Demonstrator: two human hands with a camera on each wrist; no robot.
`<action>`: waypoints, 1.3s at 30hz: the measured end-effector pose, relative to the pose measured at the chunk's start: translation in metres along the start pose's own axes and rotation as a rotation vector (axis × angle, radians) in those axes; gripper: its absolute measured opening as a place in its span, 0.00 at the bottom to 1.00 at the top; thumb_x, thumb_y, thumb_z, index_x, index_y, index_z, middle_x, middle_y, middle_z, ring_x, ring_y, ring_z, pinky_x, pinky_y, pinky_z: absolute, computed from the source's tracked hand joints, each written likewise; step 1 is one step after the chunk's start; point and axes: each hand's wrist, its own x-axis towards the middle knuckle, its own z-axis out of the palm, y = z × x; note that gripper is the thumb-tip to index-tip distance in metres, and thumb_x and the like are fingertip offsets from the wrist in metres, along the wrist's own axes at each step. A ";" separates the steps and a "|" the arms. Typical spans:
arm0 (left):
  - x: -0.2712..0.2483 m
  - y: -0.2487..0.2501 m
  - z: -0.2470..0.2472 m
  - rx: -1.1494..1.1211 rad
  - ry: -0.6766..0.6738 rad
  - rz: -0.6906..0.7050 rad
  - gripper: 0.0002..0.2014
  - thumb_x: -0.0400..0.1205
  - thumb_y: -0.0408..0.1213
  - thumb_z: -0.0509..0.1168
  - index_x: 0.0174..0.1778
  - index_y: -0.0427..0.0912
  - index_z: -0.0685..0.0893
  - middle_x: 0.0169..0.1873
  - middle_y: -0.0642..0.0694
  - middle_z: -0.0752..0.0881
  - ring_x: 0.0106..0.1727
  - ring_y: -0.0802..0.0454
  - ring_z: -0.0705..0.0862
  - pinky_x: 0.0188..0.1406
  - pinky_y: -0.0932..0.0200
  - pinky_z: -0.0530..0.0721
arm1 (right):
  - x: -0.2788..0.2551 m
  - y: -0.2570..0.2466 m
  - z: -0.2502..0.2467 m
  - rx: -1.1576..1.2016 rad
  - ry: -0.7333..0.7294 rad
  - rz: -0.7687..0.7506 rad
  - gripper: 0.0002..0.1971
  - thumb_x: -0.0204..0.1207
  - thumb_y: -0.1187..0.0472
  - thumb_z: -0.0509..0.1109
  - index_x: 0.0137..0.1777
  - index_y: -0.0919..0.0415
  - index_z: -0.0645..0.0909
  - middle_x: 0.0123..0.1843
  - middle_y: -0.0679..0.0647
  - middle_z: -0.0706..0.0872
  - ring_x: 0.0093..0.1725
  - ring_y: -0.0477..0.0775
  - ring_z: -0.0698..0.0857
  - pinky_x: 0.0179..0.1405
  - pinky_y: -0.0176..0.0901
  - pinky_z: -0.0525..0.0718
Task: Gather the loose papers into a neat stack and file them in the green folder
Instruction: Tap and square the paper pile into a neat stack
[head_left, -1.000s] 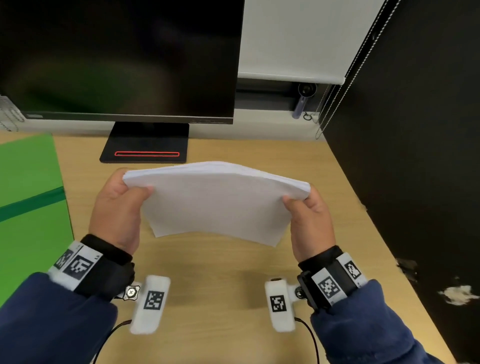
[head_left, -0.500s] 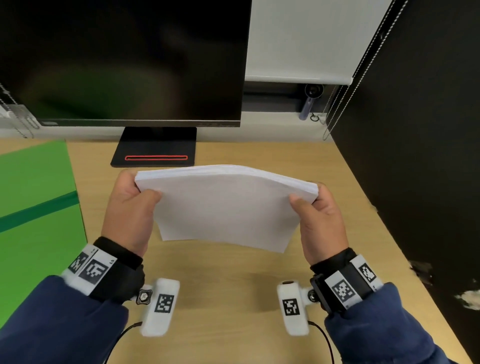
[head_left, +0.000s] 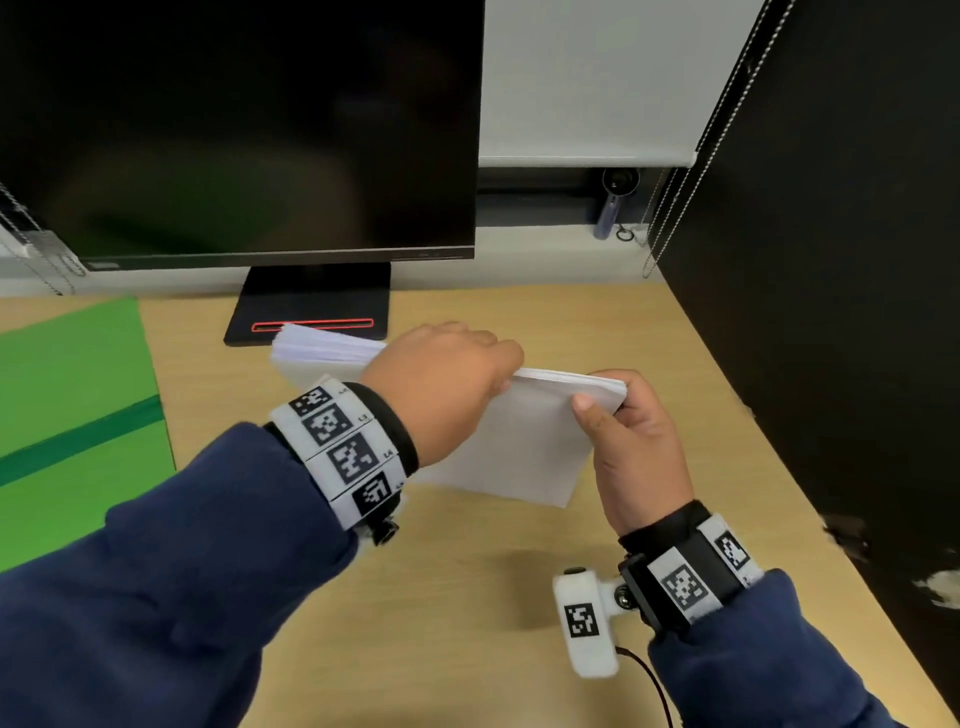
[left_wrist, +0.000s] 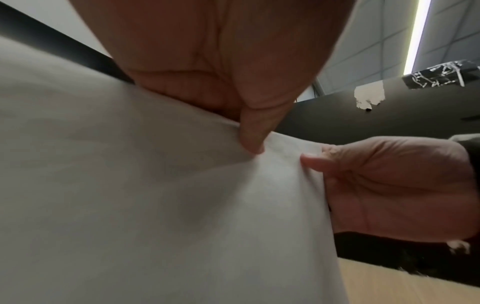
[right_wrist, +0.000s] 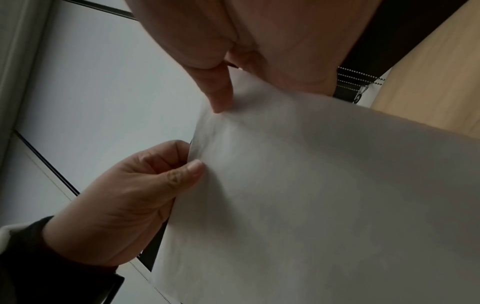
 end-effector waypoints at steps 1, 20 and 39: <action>0.000 -0.001 0.002 0.011 0.037 0.020 0.05 0.82 0.33 0.66 0.44 0.46 0.78 0.37 0.49 0.84 0.41 0.42 0.82 0.37 0.55 0.68 | -0.001 0.000 0.000 -0.020 0.008 -0.005 0.07 0.81 0.71 0.67 0.47 0.58 0.80 0.37 0.42 0.88 0.37 0.42 0.85 0.36 0.33 0.83; -0.055 -0.048 -0.018 -1.036 0.661 -0.401 0.03 0.82 0.51 0.65 0.47 0.63 0.85 0.47 0.51 0.91 0.48 0.47 0.89 0.50 0.41 0.89 | 0.026 -0.046 -0.018 -0.139 0.058 -0.002 0.23 0.74 0.54 0.77 0.67 0.51 0.76 0.64 0.53 0.86 0.64 0.47 0.86 0.61 0.56 0.85; -0.048 -0.039 0.003 -1.022 0.762 -0.396 0.25 0.88 0.32 0.58 0.78 0.61 0.67 0.68 0.46 0.81 0.66 0.59 0.81 0.64 0.59 0.81 | 0.006 -0.042 0.019 -0.362 -0.020 -0.351 0.31 0.87 0.68 0.60 0.82 0.38 0.60 0.77 0.51 0.78 0.73 0.45 0.79 0.73 0.47 0.79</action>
